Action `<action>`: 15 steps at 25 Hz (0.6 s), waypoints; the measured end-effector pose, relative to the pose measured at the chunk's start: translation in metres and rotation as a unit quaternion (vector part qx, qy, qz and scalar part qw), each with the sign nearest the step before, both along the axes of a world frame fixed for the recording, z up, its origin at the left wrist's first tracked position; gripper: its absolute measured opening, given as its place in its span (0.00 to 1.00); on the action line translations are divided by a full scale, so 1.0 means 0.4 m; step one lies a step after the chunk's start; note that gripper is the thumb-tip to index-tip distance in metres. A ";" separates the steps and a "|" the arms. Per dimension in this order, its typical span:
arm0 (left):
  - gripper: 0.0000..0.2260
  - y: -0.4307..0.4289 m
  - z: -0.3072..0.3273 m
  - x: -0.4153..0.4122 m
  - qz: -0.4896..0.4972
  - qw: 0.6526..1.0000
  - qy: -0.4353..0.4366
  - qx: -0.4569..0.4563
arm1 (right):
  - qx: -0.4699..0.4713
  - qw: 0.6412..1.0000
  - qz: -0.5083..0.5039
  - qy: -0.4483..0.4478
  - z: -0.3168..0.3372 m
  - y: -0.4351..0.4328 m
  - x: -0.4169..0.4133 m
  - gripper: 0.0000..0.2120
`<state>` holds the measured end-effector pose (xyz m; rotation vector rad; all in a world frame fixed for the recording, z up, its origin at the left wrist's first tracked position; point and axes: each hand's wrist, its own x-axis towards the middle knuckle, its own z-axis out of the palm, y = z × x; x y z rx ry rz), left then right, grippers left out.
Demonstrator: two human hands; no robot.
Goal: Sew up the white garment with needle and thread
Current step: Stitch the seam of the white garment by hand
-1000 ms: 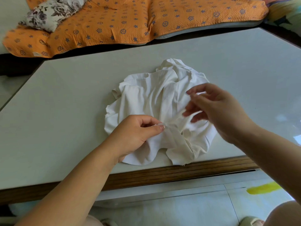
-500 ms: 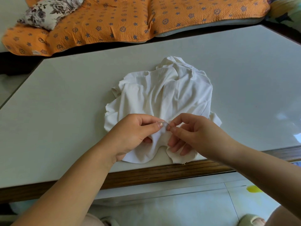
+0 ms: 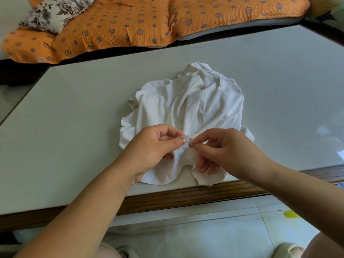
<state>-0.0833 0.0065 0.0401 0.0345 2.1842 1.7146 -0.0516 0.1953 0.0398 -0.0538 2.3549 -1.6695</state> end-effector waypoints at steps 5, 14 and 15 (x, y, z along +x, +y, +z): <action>0.02 0.000 0.003 0.003 0.000 1.000 0.016 -0.022 | 0.008 1.000 -0.001 -0.002 -0.002 -0.004 -0.001 0.05; 0.01 0.000 0.006 0.004 -0.004 0.998 0.032 -0.045 | 0.019 1.000 -0.010 0.002 -0.003 -0.008 -0.003 0.05; 0.01 0.000 0.006 0.004 -0.005 0.998 0.033 -0.047 | 0.020 1.000 -0.010 0.003 -0.002 -0.008 -0.002 0.05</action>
